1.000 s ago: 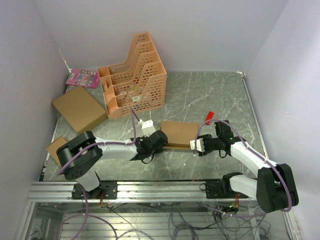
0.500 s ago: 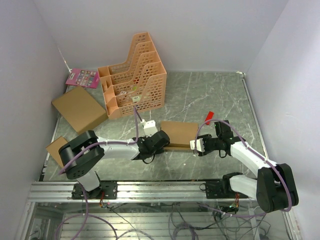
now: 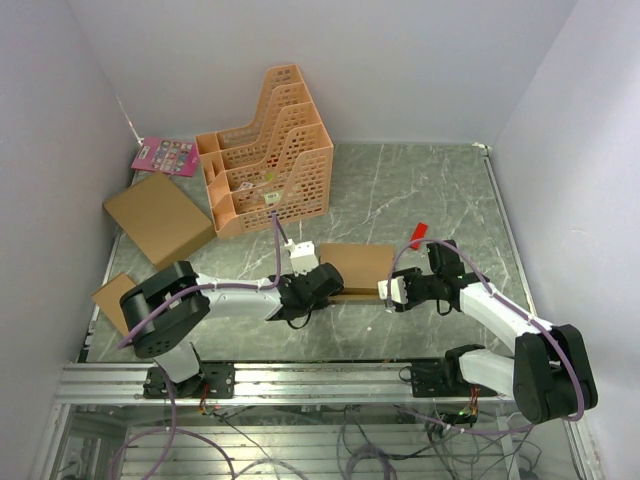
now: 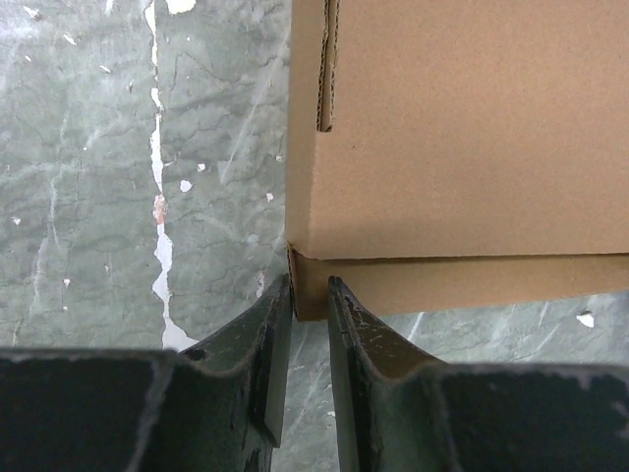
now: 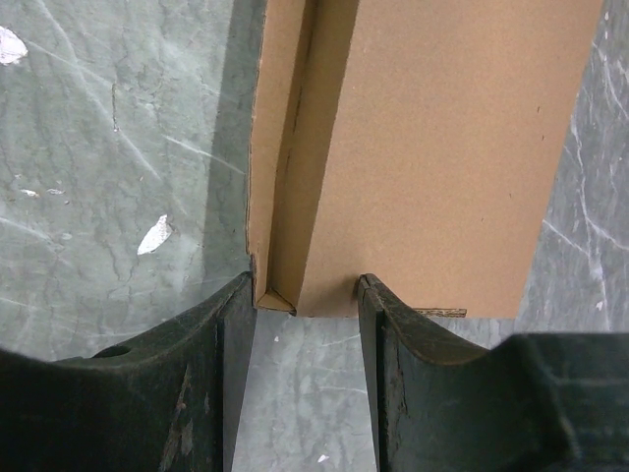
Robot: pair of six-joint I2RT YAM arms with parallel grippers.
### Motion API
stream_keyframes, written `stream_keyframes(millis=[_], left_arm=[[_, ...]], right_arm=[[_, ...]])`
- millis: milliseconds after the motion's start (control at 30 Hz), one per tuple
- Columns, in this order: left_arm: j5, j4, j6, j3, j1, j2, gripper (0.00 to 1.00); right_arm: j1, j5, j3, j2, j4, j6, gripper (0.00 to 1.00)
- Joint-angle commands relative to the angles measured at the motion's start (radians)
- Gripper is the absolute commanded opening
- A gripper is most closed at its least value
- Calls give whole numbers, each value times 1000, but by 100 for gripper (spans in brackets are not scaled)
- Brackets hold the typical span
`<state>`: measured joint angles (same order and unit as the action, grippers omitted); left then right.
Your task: Fold the paper box
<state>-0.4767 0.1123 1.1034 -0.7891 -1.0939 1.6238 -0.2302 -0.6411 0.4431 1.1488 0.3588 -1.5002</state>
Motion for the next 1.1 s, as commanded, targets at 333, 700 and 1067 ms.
stream_keyframes(millis=[333,700,1067], left_arm=[[-60,75,-8,-29,-36,39,30],[-78,108,-13,-50,-46,55,30],[-88,141,-24,-80,-55,75,29]], right_arm=[[-26,42,-4,47,30,50,44],[-35,55,0,58,24,64,44],[-36,57,1,60,25,67,44]])
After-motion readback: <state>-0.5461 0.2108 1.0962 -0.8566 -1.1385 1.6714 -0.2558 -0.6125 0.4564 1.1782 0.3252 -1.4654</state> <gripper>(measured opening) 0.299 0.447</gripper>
